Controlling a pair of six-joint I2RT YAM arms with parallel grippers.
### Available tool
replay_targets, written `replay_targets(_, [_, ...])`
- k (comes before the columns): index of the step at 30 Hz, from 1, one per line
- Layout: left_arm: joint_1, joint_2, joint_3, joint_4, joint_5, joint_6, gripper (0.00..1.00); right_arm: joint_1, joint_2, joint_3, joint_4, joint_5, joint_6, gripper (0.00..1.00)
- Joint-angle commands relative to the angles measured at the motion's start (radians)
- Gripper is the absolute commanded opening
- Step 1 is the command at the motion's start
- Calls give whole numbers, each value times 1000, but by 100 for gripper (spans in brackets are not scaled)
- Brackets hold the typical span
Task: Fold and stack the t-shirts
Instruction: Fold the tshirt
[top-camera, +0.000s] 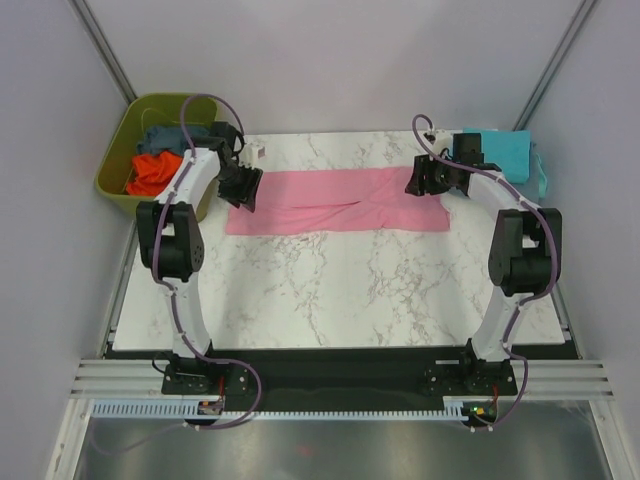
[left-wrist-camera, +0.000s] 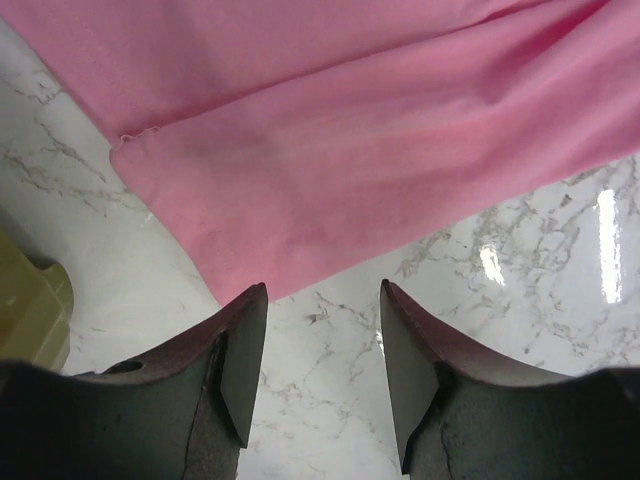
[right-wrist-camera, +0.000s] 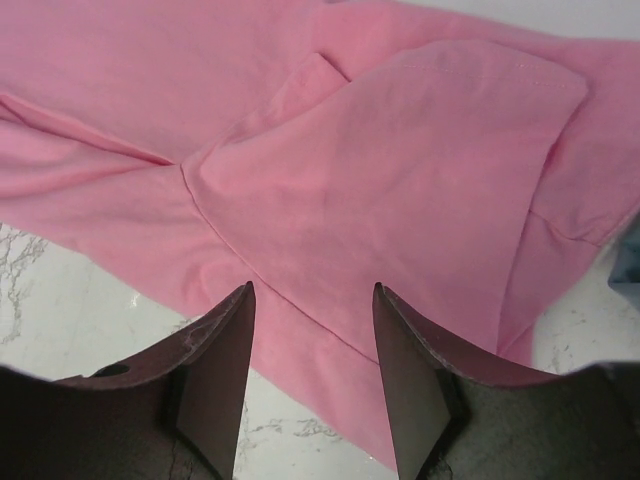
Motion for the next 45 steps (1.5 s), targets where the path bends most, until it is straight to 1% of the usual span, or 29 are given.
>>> replay_targets(1, [7,47,18,26,-72,-5,57,-3,13,22,15,-63,42,59])
replay_targets(4, [-8,89,50,29,-82,15,57,-3,46,25,18,-78,45,59])
replay_targets(7, [-22,136,85,29,-95,21,57,-3,117,43,29,-77,79,59])
replay_targets(9, [-33,170,100,27,-109,25,56,-3,146,56,33,-49,113,59])
replay_targets(14, [-39,212,90,27,-114,33,56,-4,246,120,32,11,162,59])
replay_targets(18, [-39,213,47,26,-109,22,55,2,312,191,4,31,145,59])
replay_targets(21, [-44,174,-36,24,-120,4,55,3,356,261,-8,44,137,60])
replay_targets(25, [-71,34,-201,26,-114,-5,54,8,424,362,-11,44,137,60])
replay_targets(26, [-86,7,-261,24,-111,-8,54,14,434,378,-11,43,140,60])
replay_targets(32, [-160,-125,-447,49,-100,-27,54,48,474,442,-5,20,144,60])
replay_targets(36, [-231,-199,-530,52,-105,-25,55,84,481,455,3,-11,147,61])
replay_targets(40, [-313,-276,-623,52,-105,-25,55,109,513,508,20,-14,165,61])
replay_targets(43, [-335,-331,-653,52,-105,-25,55,124,522,553,32,-5,165,61])
replay_targets(44, [-337,-346,-657,55,-149,-19,55,131,514,559,32,9,159,61])
replay_targets(45, [-337,-365,-651,55,-157,-24,54,132,501,560,30,20,153,61])
